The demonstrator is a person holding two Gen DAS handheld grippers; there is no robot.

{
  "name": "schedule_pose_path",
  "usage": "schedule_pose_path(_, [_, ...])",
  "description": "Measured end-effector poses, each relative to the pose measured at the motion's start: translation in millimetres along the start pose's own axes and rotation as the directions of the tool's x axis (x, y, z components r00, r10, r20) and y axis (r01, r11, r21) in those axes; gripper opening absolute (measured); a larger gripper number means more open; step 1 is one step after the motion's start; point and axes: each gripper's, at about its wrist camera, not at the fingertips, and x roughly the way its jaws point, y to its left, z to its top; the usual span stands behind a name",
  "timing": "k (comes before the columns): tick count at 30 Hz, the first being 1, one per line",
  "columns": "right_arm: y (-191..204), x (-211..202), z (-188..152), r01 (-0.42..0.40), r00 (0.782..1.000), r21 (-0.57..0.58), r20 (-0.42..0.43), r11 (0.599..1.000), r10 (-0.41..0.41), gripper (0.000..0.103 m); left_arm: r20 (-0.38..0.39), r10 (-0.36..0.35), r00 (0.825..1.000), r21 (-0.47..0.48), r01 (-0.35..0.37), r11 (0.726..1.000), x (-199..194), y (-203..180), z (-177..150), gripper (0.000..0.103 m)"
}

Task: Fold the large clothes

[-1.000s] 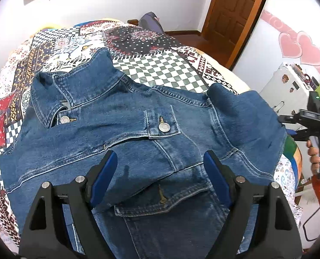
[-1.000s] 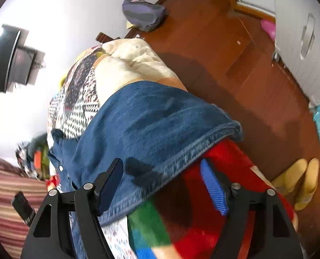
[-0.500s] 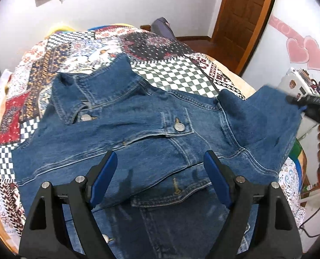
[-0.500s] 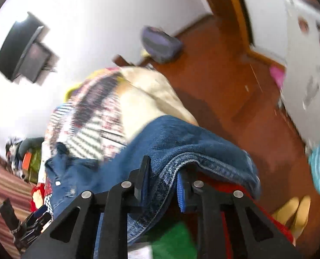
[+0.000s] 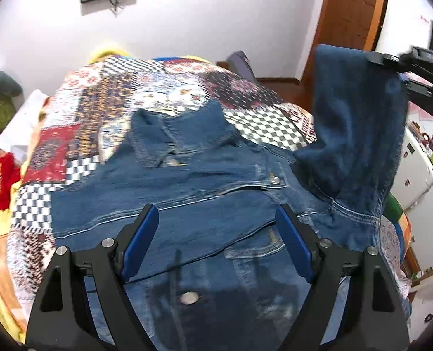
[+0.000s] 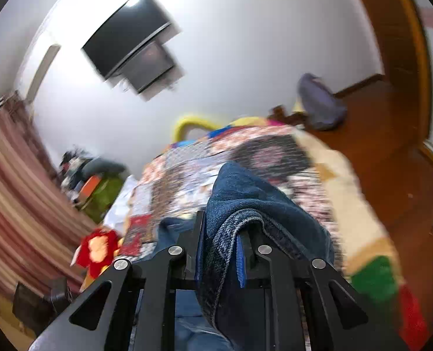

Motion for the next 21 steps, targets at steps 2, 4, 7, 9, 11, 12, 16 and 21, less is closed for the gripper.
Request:
schedule_pose_path(2, [32.7,25.4,-7.8,-0.047,0.998,-0.026,-0.046,0.999,0.046,0.015,0.017,0.024,1.0,-0.011,-0.024,1.0,-13.0,13.5,-4.9,0.082])
schedule_pose_path(4, [61.2,50.7,-20.8,-0.08,0.992,-0.05,-0.104,0.996,0.074,0.015,0.029,0.041,0.999,-0.028,-0.041,0.999,-24.0,27.1,-10.1,0.083])
schedule_pose_path(7, [96.1,97.0,-56.6,-0.117,0.968,-0.077,-0.232,0.99,0.096,0.015,0.044,0.066,0.997,-0.067,-0.063,0.996,-39.2,48.7,-19.0,0.085])
schedule_pose_path(9, [109.0,127.1,-84.0,-0.139,0.934,-0.063,-0.339,0.988,0.11,0.015,0.052,0.08,0.995,-0.093,-0.075,0.993,-49.0,63.5,-26.7,0.086])
schedule_pose_path(11, [117.2,151.6,-112.8,-0.143,0.897,-0.062,-0.431,0.988,0.103,0.014,0.053,0.093,0.994,-0.114,-0.087,0.99,-54.6,73.3,-33.7,0.089])
schedule_pose_path(12, [121.2,161.8,-128.0,-0.144,0.875,-0.068,-0.476,0.987,0.094,0.014,0.049,0.101,0.994,-0.121,-0.094,0.988,-56.3,77.4,-37.5,0.089])
schedule_pose_path(16, [122.1,182.9,-175.1,-0.131,0.799,-0.153,-0.601,0.979,0.013,0.015,0.016,0.126,0.992,-0.129,-0.123,0.984,-54.8,88.0,-50.9,0.089])
schedule_pose_path(21, [107.7,195.9,-209.1,-0.122,0.661,-0.188,-0.748,0.974,-0.062,0.015,-0.03,0.135,0.99,-0.123,-0.138,0.983,-42.1,88.2,-59.3,0.089])
